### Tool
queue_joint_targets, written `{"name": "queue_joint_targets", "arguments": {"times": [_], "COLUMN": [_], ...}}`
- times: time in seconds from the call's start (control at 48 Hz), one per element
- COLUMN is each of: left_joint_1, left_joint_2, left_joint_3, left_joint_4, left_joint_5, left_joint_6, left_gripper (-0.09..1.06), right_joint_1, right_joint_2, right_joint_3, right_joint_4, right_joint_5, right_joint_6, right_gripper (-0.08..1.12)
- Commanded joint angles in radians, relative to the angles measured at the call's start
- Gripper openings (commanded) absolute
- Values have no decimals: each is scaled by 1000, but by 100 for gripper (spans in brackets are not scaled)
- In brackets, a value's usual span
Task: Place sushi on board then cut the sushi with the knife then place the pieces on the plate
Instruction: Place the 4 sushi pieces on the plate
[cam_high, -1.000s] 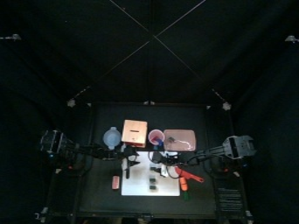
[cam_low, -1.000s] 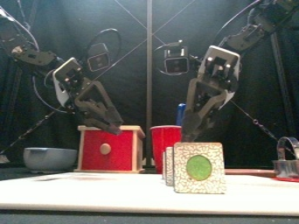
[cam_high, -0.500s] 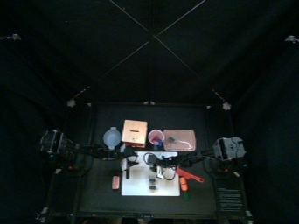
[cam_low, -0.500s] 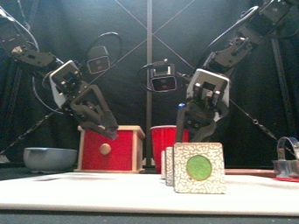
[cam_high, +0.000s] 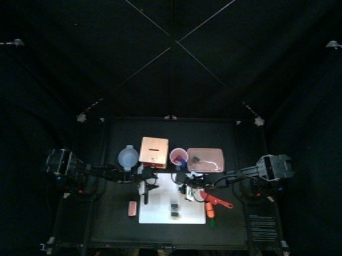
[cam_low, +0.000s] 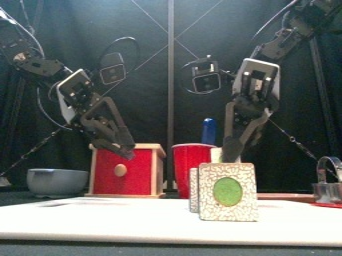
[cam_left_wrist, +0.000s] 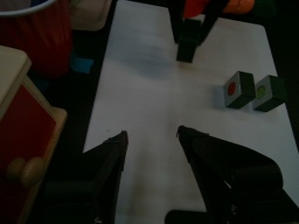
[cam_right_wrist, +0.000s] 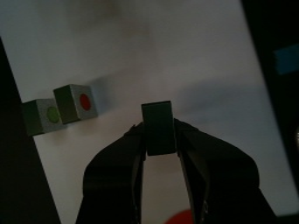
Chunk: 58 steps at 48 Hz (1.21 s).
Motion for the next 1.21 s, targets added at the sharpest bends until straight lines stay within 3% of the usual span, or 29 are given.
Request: {"name": "queue_joint_targets", "arguments": {"times": [0.021, 0.25, 0.5, 0.854, 1.208], "left_joint_1": [3, 3, 11, 21, 28], "left_joint_2": [-5, 0, 2, 2, 3], "left_joint_3": [-14, -17, -18, -25, -29], "left_joint_4": [-2, 0, 0, 0, -2], "left_joint_5": [-3, -3, -3, -3, 2], "left_joint_6": [-2, 0, 0, 0, 0], "left_gripper": [86, 86, 86, 86, 86], "right_joint_1": [-57, -222, -390, -526, -589], "right_joint_2": [-124, -247, -268, -238, -104], "right_joint_3": [40, 126, 172, 196, 192], "right_joint_4": [2, -18, -84, -160, -186], "right_joint_5": [18, 81, 183, 189, 94], "right_joint_6": [2, -2, -2, -2, -3], "right_gripper": [53, 53, 53, 54, 54]}}
